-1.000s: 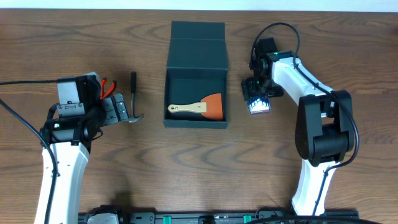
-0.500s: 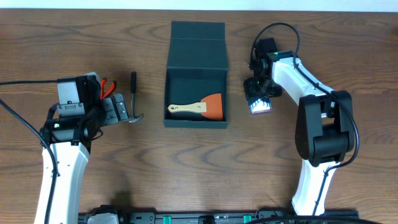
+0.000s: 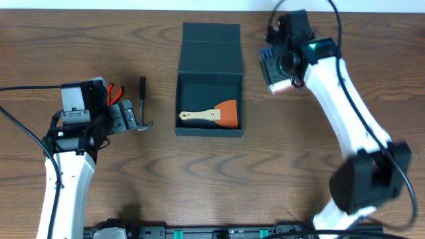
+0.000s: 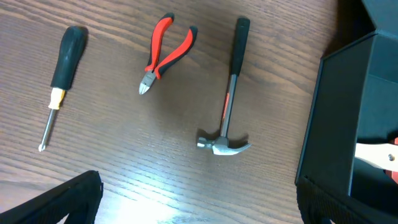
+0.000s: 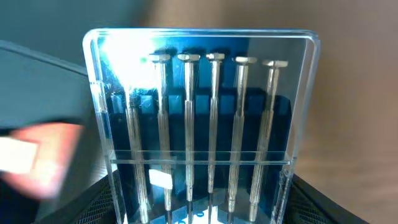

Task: Pack container
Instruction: 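Lift the case and carry it over the green box, then lower the case into the box and release it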

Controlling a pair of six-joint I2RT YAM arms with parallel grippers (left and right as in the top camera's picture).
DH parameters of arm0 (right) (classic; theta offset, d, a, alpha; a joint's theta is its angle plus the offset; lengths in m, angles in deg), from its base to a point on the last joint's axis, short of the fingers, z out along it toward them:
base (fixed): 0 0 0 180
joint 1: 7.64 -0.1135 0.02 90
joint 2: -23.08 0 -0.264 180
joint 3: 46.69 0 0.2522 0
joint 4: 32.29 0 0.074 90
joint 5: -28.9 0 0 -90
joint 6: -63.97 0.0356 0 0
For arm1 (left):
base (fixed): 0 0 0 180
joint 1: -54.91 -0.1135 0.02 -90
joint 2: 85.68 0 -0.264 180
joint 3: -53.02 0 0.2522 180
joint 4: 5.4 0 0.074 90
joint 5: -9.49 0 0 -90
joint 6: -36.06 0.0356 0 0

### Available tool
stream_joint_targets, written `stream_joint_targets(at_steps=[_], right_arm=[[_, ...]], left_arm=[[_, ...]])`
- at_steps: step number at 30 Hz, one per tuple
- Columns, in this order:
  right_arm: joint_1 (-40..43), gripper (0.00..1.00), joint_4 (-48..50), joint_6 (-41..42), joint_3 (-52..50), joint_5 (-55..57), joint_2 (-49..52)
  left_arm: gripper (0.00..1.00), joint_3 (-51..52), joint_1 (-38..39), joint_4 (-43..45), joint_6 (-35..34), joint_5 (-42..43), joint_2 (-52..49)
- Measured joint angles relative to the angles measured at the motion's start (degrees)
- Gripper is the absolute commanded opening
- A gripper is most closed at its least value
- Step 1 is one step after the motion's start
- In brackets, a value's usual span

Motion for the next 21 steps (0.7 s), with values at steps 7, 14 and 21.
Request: stream_joint_targets(at_steps=[7, 14, 21], right_arm=[[-11.2, 0.01, 0.0, -18.8, 1.0, -6.4, -6.0], [-18.5, 0.01, -3.0, -38.7, 1.0, -11.3, -2.7], [-19.1, 0.01, -3.1, -49.2, 1.0, -11.9, 4.4]], left_arm=[[0.98, 0.0, 0.0, 0.0, 0.0, 0.0, 0.0], [0.98, 0.0, 0.0, 0.0, 0.0, 0.0, 0.0], [0.98, 0.0, 0.0, 0.0, 0.0, 0.0, 0.0]])
